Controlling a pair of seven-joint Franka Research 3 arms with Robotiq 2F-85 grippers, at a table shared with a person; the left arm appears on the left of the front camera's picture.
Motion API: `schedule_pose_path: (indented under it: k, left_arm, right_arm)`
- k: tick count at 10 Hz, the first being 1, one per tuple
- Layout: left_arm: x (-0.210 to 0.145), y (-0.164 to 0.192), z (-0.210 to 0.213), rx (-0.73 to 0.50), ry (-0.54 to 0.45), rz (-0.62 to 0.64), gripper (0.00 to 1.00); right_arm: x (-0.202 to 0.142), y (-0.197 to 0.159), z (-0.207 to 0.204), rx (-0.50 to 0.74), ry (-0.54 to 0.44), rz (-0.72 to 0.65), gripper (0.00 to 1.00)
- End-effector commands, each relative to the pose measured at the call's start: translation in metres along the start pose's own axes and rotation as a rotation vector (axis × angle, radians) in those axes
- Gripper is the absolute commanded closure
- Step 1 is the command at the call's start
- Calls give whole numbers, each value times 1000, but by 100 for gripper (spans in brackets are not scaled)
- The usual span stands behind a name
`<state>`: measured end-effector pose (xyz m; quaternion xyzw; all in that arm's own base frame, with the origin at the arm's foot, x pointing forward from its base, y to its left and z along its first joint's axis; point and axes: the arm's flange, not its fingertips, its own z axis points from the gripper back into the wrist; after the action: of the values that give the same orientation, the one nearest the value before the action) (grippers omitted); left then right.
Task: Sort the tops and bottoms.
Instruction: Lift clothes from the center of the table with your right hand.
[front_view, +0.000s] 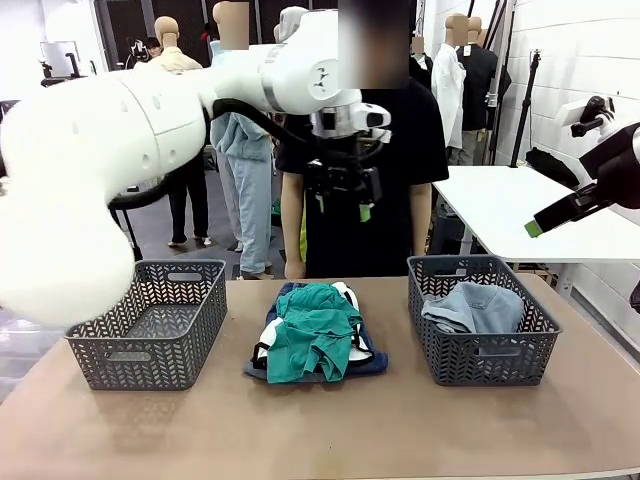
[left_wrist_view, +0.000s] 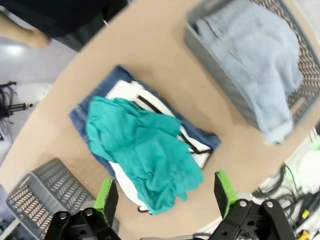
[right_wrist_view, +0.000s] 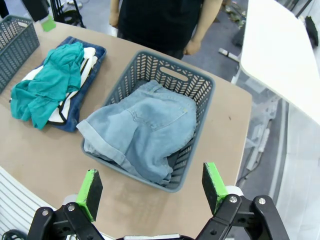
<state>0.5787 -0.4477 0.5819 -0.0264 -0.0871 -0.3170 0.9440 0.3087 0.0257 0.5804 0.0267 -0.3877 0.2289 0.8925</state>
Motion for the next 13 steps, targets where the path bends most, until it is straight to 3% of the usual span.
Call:
schedule_pose_path:
  k: [1,2,4,6,8,9,10,13]
  left_arm:
    - [-107,31,-17,69,-145,27,0]
    - [-131,46,-11,63,-142,-64,0]
    - [-171,65,5,-22,-268,-66,0]
    - [-198,74,18,-65,-259,-68,0]
    - [-204,76,34,-61,-317,-70,0]
    - [-190,70,34,-1,-348,-10,0]
    - [-188,74,34,-42,-271,-45,0]
    - [-197,70,34,-32,-293,-44,0]
  right_arm:
    - [1,-1,-2,-9,-2,3,0]
    - [1,-1,-2,-9,-2,3,0]
    - [1,-1,-2,-9,-2,3,0]
    - [1,-1,-2,-9,-2,3,0]
    - [1,-1,-2,-9,-2,3,0]
    - [1,-1,-2,-9,-2,3,0]
    - [1,-1,-2,-9,-2,3,0]
    - [1,-1,-2,-9,-2,3,0]
